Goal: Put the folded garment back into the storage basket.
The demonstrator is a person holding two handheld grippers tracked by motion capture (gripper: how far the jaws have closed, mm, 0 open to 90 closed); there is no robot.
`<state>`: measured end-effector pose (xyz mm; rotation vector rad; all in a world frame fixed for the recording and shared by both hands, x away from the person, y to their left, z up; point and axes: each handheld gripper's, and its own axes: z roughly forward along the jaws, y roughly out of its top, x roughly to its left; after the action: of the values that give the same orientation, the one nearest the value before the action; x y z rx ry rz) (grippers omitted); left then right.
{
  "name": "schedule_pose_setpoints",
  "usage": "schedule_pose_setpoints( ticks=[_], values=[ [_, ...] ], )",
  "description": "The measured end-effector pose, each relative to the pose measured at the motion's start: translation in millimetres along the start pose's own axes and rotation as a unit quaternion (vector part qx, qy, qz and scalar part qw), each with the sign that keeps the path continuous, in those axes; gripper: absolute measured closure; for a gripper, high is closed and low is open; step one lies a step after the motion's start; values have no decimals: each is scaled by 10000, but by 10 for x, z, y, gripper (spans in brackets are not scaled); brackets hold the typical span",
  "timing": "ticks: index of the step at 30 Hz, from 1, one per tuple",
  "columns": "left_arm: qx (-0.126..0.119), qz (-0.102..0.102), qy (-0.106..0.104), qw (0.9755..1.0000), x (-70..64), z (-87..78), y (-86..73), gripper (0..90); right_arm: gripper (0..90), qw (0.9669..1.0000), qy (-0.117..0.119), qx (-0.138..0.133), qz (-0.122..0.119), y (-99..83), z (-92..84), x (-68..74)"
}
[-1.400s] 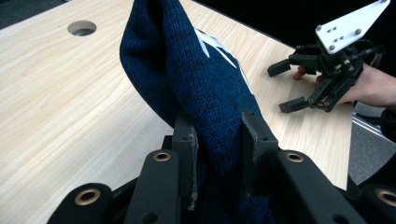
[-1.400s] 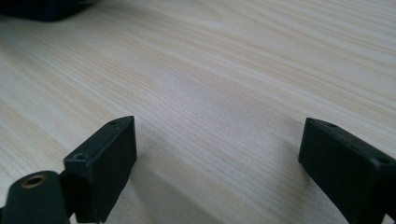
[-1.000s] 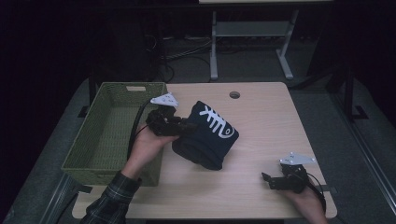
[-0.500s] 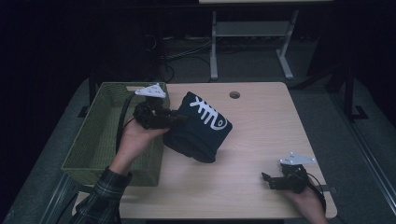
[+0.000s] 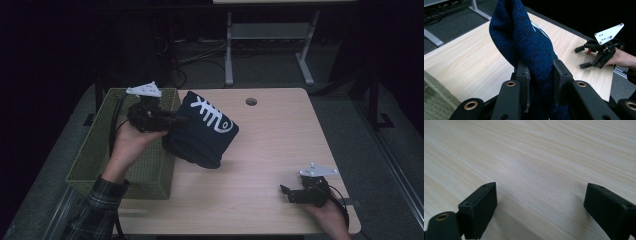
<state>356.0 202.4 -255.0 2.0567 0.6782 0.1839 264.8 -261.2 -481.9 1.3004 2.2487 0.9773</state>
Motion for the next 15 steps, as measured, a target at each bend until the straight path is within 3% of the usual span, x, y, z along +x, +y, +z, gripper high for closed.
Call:
schedule_pose_setpoints(
  ticks=[15],
  values=[
    [54, -136, 34, 9999, 165, -365, -6, 705, 114, 10000, -10, 0, 9, 0, 0, -1]
  ],
)
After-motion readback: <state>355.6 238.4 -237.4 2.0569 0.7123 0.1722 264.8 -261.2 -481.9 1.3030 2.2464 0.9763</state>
